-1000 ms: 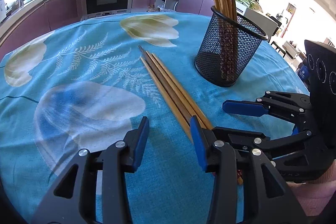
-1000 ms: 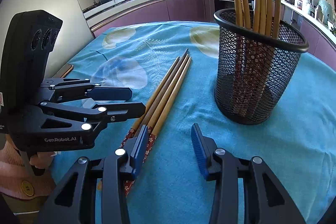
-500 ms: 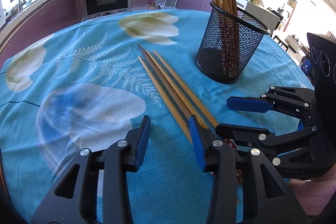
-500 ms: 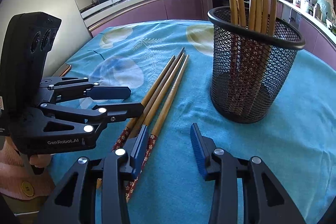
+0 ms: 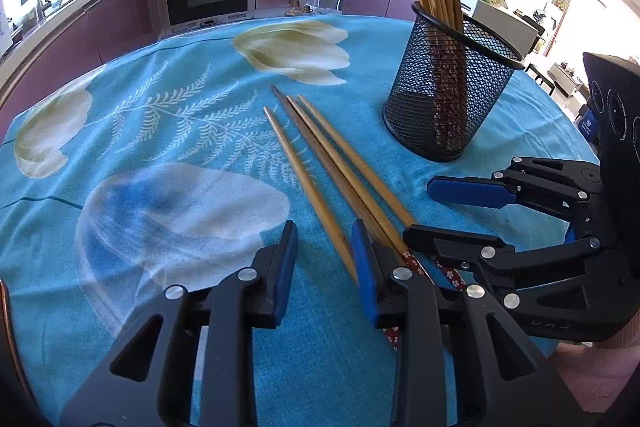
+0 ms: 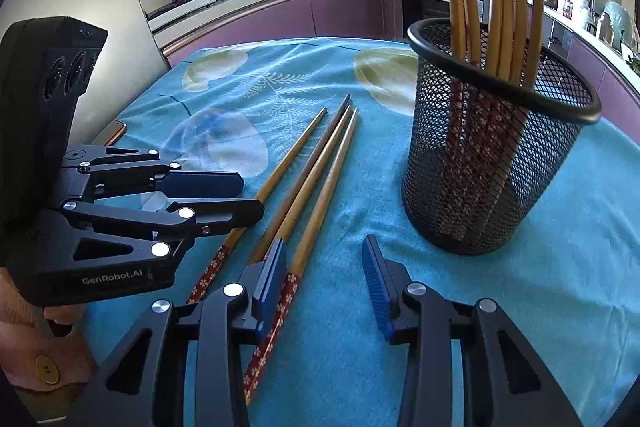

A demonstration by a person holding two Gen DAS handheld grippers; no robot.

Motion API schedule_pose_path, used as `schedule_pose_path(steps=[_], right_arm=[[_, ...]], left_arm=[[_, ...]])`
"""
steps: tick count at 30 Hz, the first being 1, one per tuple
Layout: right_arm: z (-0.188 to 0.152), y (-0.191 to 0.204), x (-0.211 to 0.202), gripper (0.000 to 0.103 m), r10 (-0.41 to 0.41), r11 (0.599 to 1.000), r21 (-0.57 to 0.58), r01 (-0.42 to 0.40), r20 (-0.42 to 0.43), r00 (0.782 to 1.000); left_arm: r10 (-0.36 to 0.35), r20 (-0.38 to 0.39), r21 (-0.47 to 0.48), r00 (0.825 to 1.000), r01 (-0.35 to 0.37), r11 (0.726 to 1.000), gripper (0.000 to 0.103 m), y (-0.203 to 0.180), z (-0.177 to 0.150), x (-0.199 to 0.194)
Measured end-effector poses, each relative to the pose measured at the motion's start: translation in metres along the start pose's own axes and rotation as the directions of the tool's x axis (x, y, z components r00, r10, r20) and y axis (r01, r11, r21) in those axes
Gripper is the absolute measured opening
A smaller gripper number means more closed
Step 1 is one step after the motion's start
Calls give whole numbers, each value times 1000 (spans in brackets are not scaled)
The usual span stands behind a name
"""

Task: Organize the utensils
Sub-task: 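Close the right tool on a chopstick while the left tool grasps another chopstick, then raise the left tool's chopstick upright over the mesh cup while the right tool does likewise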

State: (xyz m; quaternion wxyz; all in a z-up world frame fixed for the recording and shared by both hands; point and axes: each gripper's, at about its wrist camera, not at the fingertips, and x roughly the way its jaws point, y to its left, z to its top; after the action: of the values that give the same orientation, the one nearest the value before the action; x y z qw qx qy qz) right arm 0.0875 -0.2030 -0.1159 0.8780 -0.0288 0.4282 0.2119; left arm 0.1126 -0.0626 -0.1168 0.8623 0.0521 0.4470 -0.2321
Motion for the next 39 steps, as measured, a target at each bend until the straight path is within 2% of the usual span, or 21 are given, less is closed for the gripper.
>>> schedule_pose_path(steps=[10,14,18,23,27,33,39], right_arm=[[14,-4,13,25,-12,999,30,12,-2,1000],[13,-9,11,11,10,997,71,-10,1,1000],[9,-19,7,6,44,990,131,-46,13,999],[5,-26,-2,6,65,983,170,-72,47,997],[2,-24,-11,6,94,985,142,-101,60,994],[-1,-17,-7,6,115,988,100,-116,17,993],[1,-12,0,8,99,993,73,-98,-14,995]], left_arm=[[27,-12,-17,1000,-27,999,16,4,10,8],[30,-3,-36,1000,-30,999,14,4,8,7],[20,7,-68,1000,-19,998,10,7,4,3],[12,19,-93,1000,-10,996,8,10,-1,-4],[-9,36,-82,999,12,997,8,7,-4,-14],[-32,16,-45,999,33,998,8,-2,-9,-11],[-35,-2,-18,999,35,999,9,-2,-8,-6]])
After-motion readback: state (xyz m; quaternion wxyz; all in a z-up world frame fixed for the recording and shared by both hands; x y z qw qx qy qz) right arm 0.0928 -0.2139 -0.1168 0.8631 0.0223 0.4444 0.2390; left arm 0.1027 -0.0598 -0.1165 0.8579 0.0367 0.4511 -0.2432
